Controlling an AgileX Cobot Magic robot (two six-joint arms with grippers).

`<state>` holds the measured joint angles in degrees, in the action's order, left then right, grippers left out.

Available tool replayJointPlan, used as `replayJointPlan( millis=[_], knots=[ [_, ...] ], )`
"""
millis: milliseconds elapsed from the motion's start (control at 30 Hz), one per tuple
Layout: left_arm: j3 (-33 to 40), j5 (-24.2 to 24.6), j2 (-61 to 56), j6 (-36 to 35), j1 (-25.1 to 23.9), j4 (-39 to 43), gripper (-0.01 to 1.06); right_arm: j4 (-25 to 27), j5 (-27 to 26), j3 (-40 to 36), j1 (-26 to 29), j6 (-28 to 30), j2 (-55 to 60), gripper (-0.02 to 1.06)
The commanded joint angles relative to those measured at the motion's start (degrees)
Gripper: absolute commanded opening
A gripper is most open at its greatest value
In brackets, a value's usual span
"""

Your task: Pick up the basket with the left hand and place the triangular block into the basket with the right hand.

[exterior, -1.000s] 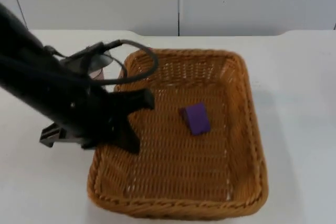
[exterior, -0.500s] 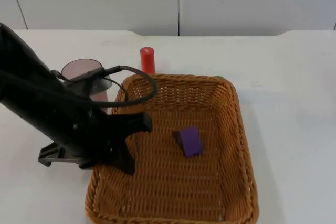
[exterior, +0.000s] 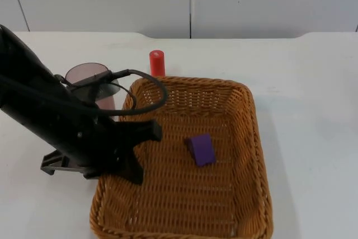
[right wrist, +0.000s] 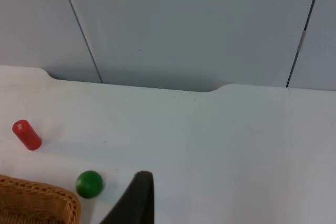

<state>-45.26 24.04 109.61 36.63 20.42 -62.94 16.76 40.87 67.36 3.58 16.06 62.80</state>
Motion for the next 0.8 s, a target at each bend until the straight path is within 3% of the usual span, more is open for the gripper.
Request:
replayJointPlan(
  millis=[0,767],
  knots=[
    [-0.1,0.0,-0.5,0.3,0.2,-0.8,0.0,-0.1,-0.1,-0.1,0.3,0.6,-0.4,1.05],
    [-0.1,0.5,-0.6,-3.6,0.2,1.0,0.0,-0.1,-0.1,-0.1,0.3,1.2,-0.4,1.05]
  ],
)
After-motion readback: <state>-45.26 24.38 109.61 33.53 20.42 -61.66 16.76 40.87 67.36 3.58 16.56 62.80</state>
